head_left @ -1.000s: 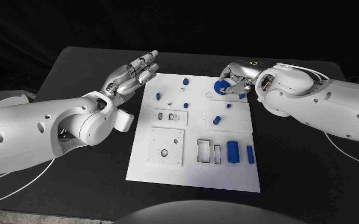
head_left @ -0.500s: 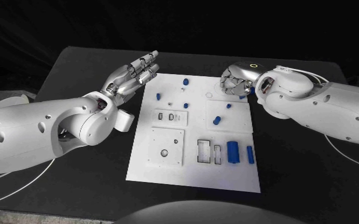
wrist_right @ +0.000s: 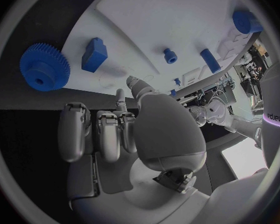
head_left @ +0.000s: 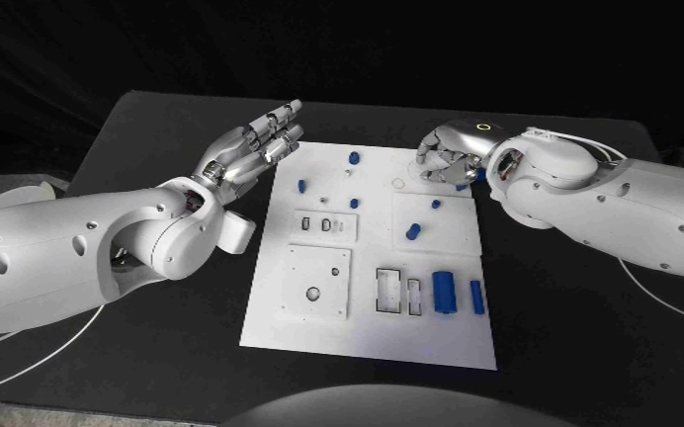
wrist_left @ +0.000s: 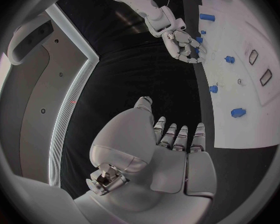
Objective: Assemble the parts on the task board
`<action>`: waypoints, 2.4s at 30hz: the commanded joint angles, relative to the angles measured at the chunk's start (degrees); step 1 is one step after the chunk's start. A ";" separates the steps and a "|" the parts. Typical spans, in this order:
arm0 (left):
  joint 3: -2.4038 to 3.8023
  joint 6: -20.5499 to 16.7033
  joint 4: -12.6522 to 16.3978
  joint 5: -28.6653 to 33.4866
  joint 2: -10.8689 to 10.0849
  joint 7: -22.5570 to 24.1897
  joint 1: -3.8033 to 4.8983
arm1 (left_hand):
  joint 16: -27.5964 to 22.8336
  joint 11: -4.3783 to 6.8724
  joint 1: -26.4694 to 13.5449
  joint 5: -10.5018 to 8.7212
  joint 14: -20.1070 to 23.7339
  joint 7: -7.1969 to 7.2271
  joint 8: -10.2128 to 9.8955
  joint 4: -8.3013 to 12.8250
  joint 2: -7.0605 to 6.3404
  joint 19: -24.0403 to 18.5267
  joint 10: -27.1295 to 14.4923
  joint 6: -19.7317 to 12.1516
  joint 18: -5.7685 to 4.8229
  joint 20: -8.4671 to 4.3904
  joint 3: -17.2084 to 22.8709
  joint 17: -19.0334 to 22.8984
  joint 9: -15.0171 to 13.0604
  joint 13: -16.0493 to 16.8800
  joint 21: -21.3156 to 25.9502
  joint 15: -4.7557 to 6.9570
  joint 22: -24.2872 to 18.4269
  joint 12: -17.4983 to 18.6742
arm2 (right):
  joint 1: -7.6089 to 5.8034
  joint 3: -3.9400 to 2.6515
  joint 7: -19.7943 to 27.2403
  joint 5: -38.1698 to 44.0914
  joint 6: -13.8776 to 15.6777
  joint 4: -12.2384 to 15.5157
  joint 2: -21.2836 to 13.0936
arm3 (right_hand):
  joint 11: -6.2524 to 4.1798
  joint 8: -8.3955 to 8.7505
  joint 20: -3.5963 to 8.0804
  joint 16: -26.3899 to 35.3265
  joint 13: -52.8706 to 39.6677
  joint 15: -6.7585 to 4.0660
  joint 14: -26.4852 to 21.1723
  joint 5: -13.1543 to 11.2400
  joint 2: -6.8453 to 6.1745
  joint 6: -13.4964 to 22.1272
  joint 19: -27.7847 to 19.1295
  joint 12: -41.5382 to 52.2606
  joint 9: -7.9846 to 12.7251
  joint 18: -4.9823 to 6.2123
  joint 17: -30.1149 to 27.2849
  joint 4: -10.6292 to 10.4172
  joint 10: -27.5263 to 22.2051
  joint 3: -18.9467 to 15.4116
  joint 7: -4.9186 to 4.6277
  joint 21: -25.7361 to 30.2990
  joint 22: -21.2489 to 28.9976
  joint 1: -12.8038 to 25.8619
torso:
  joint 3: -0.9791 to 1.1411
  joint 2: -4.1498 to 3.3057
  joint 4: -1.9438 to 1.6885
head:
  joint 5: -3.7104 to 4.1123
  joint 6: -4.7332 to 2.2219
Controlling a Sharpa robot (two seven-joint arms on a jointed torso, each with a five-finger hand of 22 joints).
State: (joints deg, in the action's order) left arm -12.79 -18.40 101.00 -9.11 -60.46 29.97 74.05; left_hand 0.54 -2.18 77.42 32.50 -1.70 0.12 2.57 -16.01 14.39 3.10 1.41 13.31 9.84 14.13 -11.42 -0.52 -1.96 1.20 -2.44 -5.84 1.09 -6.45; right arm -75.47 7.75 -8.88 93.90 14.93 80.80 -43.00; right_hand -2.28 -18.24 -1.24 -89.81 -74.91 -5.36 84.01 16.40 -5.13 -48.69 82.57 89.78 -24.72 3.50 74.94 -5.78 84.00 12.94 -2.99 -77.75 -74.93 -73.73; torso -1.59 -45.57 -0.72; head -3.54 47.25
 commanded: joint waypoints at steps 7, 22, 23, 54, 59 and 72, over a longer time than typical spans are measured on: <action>0.01 1.47 -0.12 -0.07 0.15 0.13 -0.04 | 0.01 -0.26 0.46 0.25 0.07 0.21 0.22 -0.04 0.19 0.07 0.07 0.16 0.58 0.17 0.42 -0.08 -0.02 0.05 -0.17 -0.51 0.08 -0.29 | -4.20 -0.27 -1.54 -2.53 5.07 3.50 -2.48 | 0.72 3.41 -0.51 -0.19 -15.09 0.64 5.99 -2.74 -0.49 1.67 0.06 0.22 2.54 -0.12 15.06 -2.58 6.00 -0.23 -0.36 0.43 -7.80 2.10 | -0.03 0.06 -0.05 | 0.53 -0.29; 0.00 1.68 -0.50 -0.07 0.70 -0.21 -0.07 | 0.03 -0.28 0.47 0.25 0.01 0.22 0.24 -0.04 0.19 0.12 0.09 0.20 0.58 0.20 0.44 -0.10 -0.03 0.06 -0.20 -0.55 0.09 -0.34 | -8.24 -0.23 -4.56 -0.62 -1.68 5.99 -9.08 | -0.07 7.63 -0.03 -0.19 -15.09 0.01 5.99 -4.56 -1.25 2.89 -0.35 0.22 6.20 0.12 15.06 -3.29 6.00 -0.02 0.68 1.60 -7.47 1.04 | 0.07 0.02 -0.08 | 1.17 -0.71; 0.00 1.72 -0.53 -0.07 0.75 -0.22 -0.09 | 0.04 -0.29 0.48 0.25 0.00 0.22 0.24 -0.04 0.18 0.13 0.09 0.20 0.58 0.21 0.44 -0.11 -0.03 0.06 -0.21 -0.56 0.10 -0.34 | -8.22 -0.19 -4.56 -0.38 -2.03 5.96 -9.51 | -0.07 7.74 -0.01 -0.19 -15.09 0.00 5.99 -4.67 -1.31 2.88 -0.34 0.22 6.32 0.11 15.06 -3.32 6.00 -0.04 0.70 1.62 -7.48 1.00 | 0.06 0.03 -0.10 | 1.19 -0.71; 0.00 2.29 -0.83 -0.06 1.13 -0.21 -0.46 | 0.04 -0.36 0.58 0.45 -0.03 0.21 0.27 0.01 0.20 0.16 0.10 0.16 0.59 0.27 0.52 -0.11 -0.02 0.06 -0.23 -0.65 0.10 -0.35 | -4.17 0.27 -2.61 1.20 -2.71 2.92 -11.90 | 0.84 9.60 -0.03 -0.19 -15.09 0.19 5.99 -10.79 -3.27 0.14 1.36 0.22 9.05 -0.54 15.06 -7.64 6.00 -2.22 -0.58 -0.58 -9.16 0.18 | -0.01 -0.03 -0.08 | 1.40 -0.32; 0.00 2.40 -0.86 -0.06 1.14 -0.21 -0.46 | 0.05 -0.42 0.63 0.54 -0.05 0.20 0.28 0.03 0.19 0.19 0.11 0.15 0.59 0.31 0.56 -0.12 -0.02 0.07 -0.25 -0.69 0.11 -0.39 | -3.55 0.27 -2.36 1.21 -2.68 2.12 -11.21 | 0.94 9.36 -0.12 -0.19 -15.09 0.29 5.99 -10.81 -3.19 -0.81 1.39 0.22 9.11 -0.55 15.06 -7.96 6.00 -2.20 -0.69 -0.57 -9.21 -0.27 | 0.00 -0.04 -0.11 | 1.31 -0.30; 0.00 2.62 -0.90 -0.06 1.09 -0.27 -0.47 | 0.05 -0.45 0.66 0.58 -0.06 0.18 0.29 0.05 0.19 0.20 0.11 0.15 0.59 0.33 0.59 -0.12 -0.02 0.07 -0.25 -0.72 0.11 -0.39 | -2.22 0.27 -1.98 1.21 -2.82 0.50 -10.08 | 1.04 8.57 -0.28 -0.19 -15.09 0.41 5.99 -8.25 -2.89 -3.63 1.26 0.22 8.93 -0.47 15.06 -8.39 6.00 -2.08 -0.78 -0.16 -9.21 -1.67 | 0.04 -0.03 -0.07 | 1.16 -0.14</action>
State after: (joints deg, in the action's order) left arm -12.81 -17.09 100.07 -9.09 -59.42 29.22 73.58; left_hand 0.54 -2.17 77.65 32.75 -1.69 0.12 2.57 -16.01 14.62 3.10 1.41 13.31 9.84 14.13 -11.10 -0.56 -1.96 1.19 -2.44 -6.24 1.12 -6.45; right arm -77.76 8.03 -11.17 94.45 12.58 81.49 -53.16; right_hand -1.47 -9.29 -1.33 -89.81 -74.93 -4.92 84.02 7.90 -8.15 -51.91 83.52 89.78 -15.71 3.50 74.91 -13.86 83.98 10.93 -3.78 -78.20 -74.93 -74.81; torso -1.56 -45.60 -0.77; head -2.34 47.07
